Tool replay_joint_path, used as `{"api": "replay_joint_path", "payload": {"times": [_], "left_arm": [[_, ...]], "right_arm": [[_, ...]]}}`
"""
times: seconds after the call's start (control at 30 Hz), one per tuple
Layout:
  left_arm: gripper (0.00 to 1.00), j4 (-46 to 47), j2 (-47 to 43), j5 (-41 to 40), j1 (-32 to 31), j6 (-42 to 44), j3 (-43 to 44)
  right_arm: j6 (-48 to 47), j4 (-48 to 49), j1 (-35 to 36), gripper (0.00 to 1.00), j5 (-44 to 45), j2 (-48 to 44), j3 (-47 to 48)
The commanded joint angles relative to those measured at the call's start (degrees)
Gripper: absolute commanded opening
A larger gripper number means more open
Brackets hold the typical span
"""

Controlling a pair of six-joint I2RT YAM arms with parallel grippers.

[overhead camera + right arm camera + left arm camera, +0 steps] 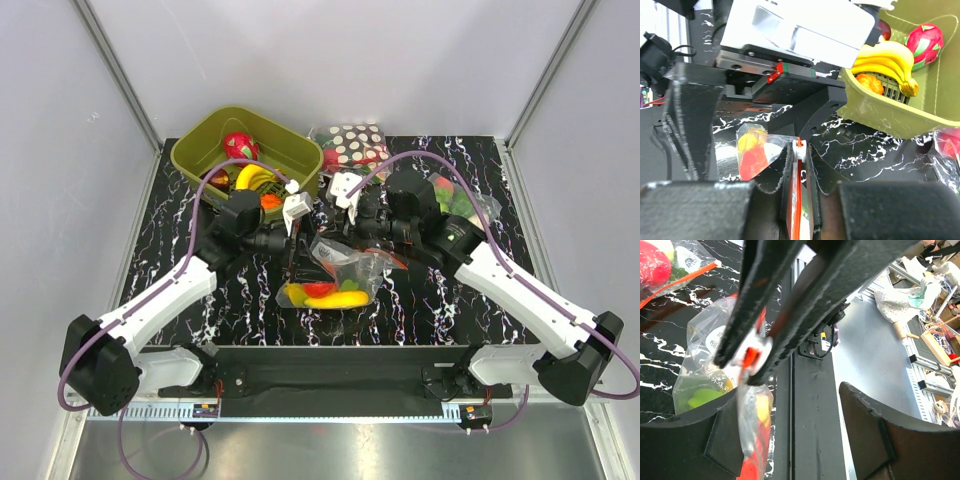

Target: Open the zip-top bag and remove the fake food

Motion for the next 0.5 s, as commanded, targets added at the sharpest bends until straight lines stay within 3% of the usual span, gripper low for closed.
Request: {"api": "replay_joint_path", "payload": {"times": [0.0,0.17,0.23,0.3,0.33,0.43,0.47], "left_arm": [[0.73,5.78,-1.25,0.89,-0.65,-1.6,2.33],[0.7,8.34,-0.9,-4.47,-0.56,-3.36,2.24],[0.48,8.52,-0.81,-5.52,-0.65,-3.62,1.8],[0.32,7.65,-0.99,-6.31,-0.65,-3.1,1.62],[0.19,7.21,-0.99,-7.19,-0.65,-2.75,1.62],[0.0,5.18,-1.6,-9.73,-0.65,-1.17,1.45],[0.0,4.31,-1.95,-10.61,-0.65,-0.55,1.36]], "right_arm": [[-0.45,4.29,-0.43,0.0,1.15,0.15,0.82],[-0.28,4.29,-0.43,0.0,0.27,-0.64,0.29],[-0.54,3.68,-0.52,0.0,0.36,-0.9,0.38],[-0.63,3.06,-0.61,0.0,0.53,-0.99,0.29],[-0.71,2.89,-0.61,0.0,0.45,-1.17,0.29],[-0.71,1.57,-0.69,0.0,0.18,-1.43,0.38],[-0.63,1.39,-0.69,0.0,0.27,-1.52,0.3]]}}
